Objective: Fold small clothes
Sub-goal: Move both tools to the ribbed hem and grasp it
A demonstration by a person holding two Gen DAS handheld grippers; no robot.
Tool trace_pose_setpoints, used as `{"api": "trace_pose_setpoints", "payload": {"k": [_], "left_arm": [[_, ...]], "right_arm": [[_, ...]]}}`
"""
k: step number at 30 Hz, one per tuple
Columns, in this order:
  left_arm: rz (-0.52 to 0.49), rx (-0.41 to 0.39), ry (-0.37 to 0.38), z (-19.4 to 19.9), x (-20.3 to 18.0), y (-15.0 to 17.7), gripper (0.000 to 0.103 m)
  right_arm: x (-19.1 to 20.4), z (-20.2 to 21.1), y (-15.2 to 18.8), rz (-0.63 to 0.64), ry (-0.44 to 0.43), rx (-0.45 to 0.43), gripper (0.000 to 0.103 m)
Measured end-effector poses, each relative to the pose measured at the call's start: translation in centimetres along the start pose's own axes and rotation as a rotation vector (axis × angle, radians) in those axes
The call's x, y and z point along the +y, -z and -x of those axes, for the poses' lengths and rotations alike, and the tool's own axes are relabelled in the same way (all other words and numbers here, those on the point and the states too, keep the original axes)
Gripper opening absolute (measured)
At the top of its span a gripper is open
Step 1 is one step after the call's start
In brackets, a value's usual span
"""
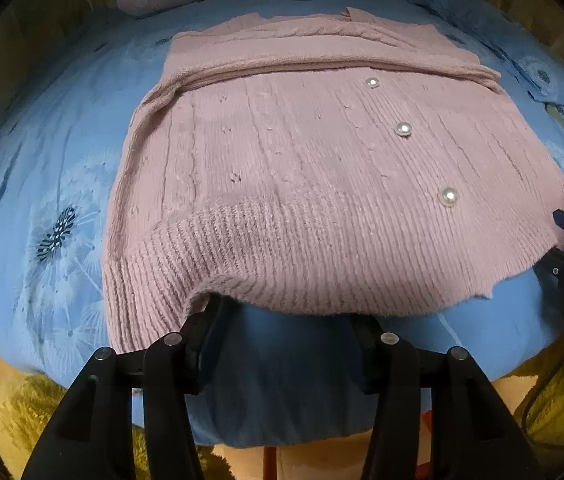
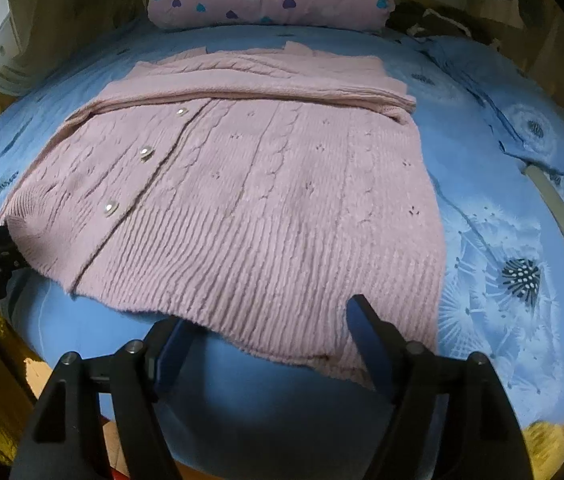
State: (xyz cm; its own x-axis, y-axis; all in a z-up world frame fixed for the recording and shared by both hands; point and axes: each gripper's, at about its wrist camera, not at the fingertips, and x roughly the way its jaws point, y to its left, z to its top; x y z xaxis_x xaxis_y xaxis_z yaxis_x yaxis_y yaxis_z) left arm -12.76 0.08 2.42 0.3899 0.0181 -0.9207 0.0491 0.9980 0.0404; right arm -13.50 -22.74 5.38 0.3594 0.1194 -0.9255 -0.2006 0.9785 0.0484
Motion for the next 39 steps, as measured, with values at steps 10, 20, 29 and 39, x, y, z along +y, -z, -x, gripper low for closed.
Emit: {"api": "trace_pose_setpoints", "payload": {"k": [10, 20, 29, 39], "left_arm": [[0.039, -0.039, 0.053, -0.5, 0.8, 0.2, 0.048], [0.052, -0.142, 0.05, -0.2, 0.9, 1.9, 0.048], [0.071, -0.182, 0.01, 0.5, 1.1, 1.8, 0.011], [0.129, -0.219, 0.044, -0.1, 2.3, 1.9, 0.001]], "right_arm": [[-0.7, -0.7, -0.1, -0.049, -0.065, -0.004, 0.088], [-0.4, -0.4, 0.3, -0.058, -0.033, -0.05, 0.081], [-1.2, 0.5, 0.5, -0.128, 0.034, -0.153, 0.011], [-2.2, -0.1, 0.1, -0.18, -0.019, -0.148, 0.012]]}}
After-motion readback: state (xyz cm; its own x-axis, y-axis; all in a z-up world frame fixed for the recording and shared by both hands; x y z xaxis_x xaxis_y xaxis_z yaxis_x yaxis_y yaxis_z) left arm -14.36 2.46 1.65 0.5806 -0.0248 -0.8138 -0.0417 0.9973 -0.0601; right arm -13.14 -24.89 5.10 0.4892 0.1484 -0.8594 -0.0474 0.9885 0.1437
